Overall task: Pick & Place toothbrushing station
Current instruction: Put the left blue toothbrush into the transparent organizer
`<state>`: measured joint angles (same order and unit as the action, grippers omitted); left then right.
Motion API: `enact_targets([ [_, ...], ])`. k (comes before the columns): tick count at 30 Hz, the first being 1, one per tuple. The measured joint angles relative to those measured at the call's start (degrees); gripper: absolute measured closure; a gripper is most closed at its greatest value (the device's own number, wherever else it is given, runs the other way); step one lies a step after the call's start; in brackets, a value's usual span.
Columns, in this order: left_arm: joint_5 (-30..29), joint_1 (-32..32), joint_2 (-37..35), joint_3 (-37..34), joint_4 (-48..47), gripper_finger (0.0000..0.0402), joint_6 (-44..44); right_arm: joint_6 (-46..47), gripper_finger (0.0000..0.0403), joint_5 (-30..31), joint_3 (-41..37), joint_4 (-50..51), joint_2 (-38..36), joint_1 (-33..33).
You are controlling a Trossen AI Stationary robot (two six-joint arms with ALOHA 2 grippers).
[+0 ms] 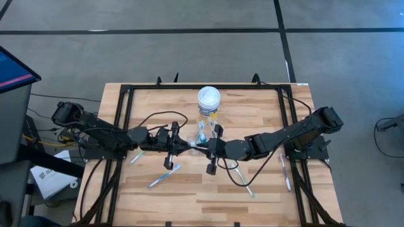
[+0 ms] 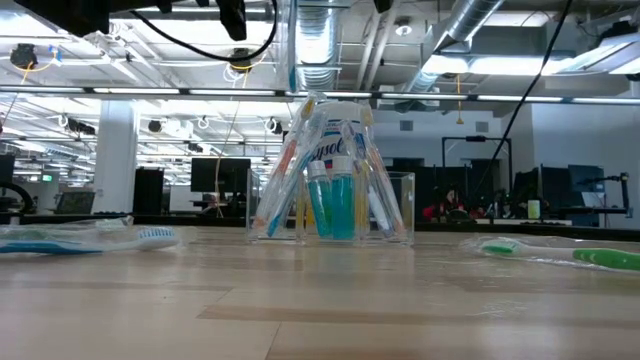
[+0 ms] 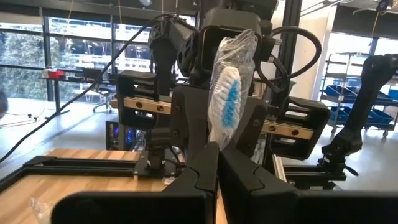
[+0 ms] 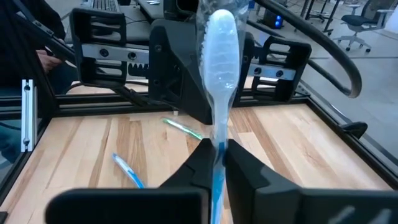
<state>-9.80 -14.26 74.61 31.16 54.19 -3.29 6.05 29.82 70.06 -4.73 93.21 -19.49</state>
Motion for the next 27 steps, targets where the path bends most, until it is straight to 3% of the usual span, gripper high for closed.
enact_targets([
  [11,-1.38,0.21,0.02,0.00,-0.41,0.0400,0.05,-0.47,0.0398,0.52,0.00,0.98,0.00,0.01],
  [24,-4.81,0.21,0.01,-0.02,-3.23,0.0400,0.07,3.82,0.0398,12.07,-0.02,12.50,-3.47,-2.24],
  [27,-4.85,0.19,0.00,-0.02,-3.84,0.0400,0.07,6.70,0.0398,12.29,0.00,15.90,-3.76,-2.13],
])
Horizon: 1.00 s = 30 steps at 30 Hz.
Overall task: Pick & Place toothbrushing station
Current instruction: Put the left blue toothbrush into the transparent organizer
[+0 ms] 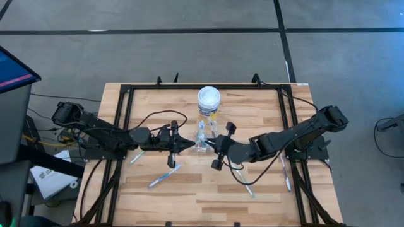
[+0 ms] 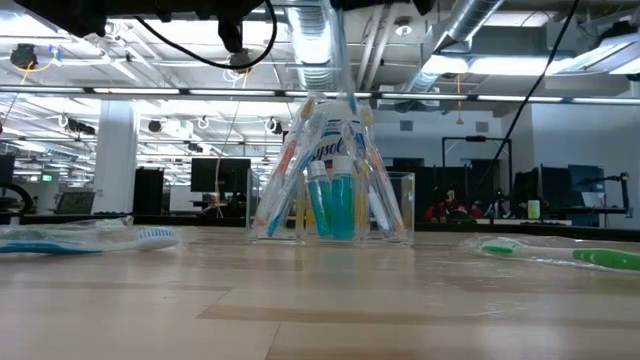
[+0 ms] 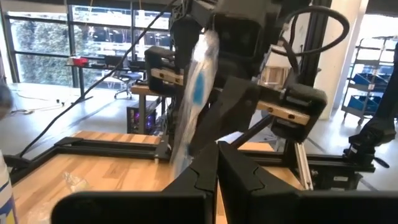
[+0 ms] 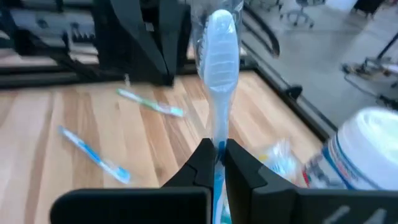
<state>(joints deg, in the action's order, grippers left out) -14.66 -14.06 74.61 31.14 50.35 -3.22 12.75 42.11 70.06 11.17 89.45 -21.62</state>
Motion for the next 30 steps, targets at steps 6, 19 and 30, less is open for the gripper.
enact_targets([
  [6,-0.04,0.00,0.00,0.00,-3.04,0.0397,-0.06,5.90,0.0398,3.61,-0.02,7.16,0.07,0.42],
  [19,-0.13,0.00,-1.34,-0.04,-7.46,0.0319,-0.04,14.79,0.0398,7.94,-4.90,12.03,-2.42,0.69],
  [30,-0.15,0.00,-9.88,-0.04,-17.83,0.0314,-0.02,14.30,0.0398,6.03,-21.85,-6.70,-12.37,1.68],
])
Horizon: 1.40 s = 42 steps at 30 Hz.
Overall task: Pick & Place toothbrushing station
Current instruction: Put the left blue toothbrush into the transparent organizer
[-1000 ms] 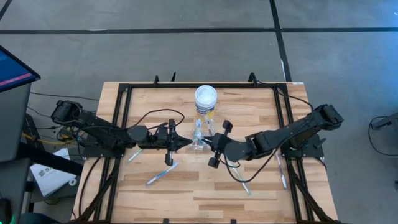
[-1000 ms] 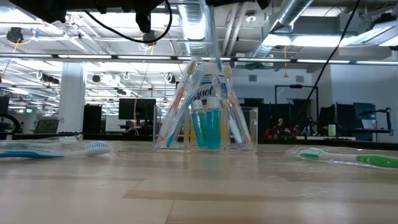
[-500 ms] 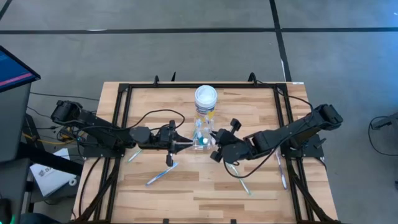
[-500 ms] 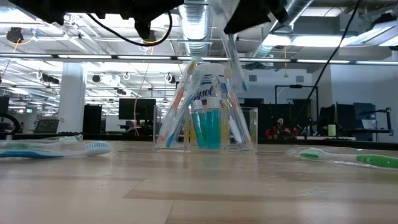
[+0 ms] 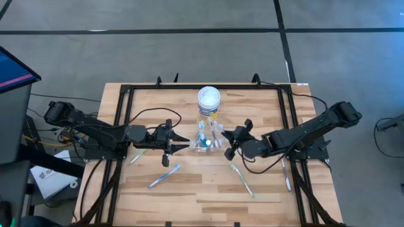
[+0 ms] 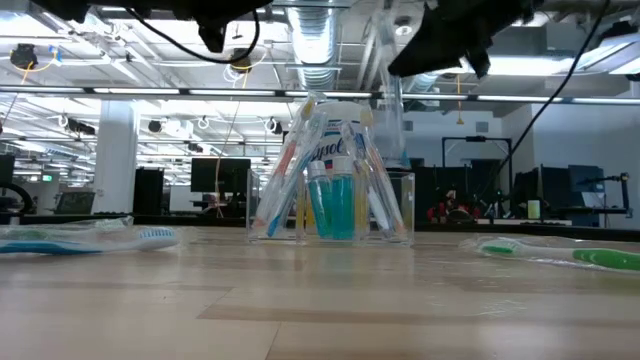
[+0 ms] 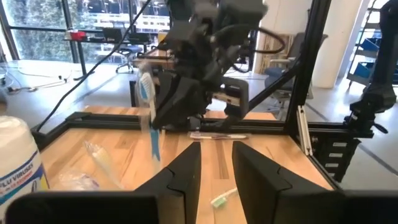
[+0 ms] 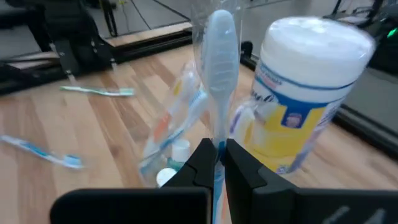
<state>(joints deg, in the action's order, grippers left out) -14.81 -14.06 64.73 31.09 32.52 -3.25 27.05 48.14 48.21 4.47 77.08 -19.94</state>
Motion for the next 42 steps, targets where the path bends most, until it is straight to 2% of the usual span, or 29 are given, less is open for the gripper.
enact_targets([
  [6,0.02,0.00,-2.86,0.00,-1.83,0.0314,0.00,-0.92,0.0398,-4.17,-4.57,-9.24,-0.53,1.83],
  [20,0.04,0.00,-4.20,0.00,-5.82,0.0314,-0.17,0.34,0.0396,-6.29,-4.49,-11.15,5.72,3.13],
  [28,0.04,0.00,-4.18,0.00,-6.04,0.0314,-0.20,3.09,0.0395,-6.58,-4.49,-9.10,5.90,3.70],
  [37,0.04,-0.09,-4.18,0.00,-6.24,0.0314,-0.63,5.48,0.0391,-6.59,-4.46,-10.76,11.49,4.42],
  [42,0.09,-0.15,-4.18,0.00,-6.65,0.0314,-0.63,5.60,0.0373,-7.12,-4.46,-10.50,11.43,4.37],
])
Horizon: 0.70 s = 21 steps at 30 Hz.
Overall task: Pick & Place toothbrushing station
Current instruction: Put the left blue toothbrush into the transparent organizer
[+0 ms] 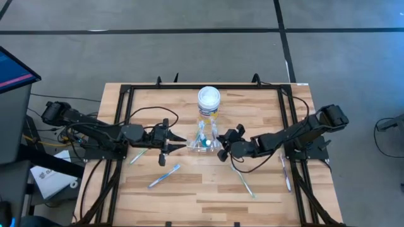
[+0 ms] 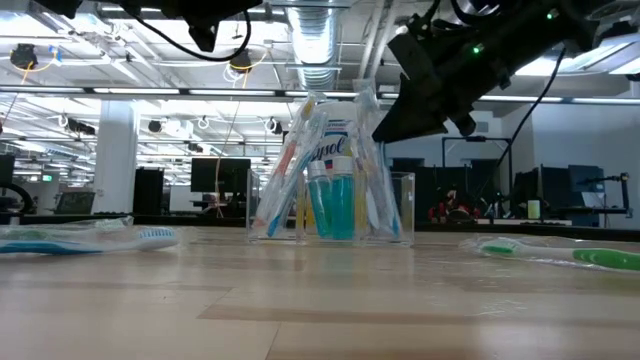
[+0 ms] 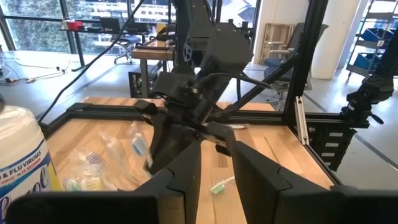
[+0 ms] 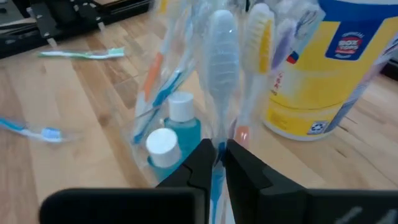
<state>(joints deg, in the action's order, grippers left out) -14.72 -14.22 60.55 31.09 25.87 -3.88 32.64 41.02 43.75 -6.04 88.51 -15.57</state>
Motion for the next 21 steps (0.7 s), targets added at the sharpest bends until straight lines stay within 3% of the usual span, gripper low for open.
enact_targets([
  [6,-0.02,0.00,0.00,0.00,-0.05,0.0314,-0.02,0.60,0.0340,-0.45,0.00,0.78,0.00,0.02],
  [13,-0.02,0.00,0.01,0.00,-0.13,0.0314,-0.01,-0.27,0.0336,-0.51,-0.02,1.74,-0.42,-0.16],
  [21,-0.02,0.00,0.02,0.00,-0.26,0.0314,-0.02,-1.58,0.0336,-0.53,-0.02,6.04,-5.77,-0.16],
])
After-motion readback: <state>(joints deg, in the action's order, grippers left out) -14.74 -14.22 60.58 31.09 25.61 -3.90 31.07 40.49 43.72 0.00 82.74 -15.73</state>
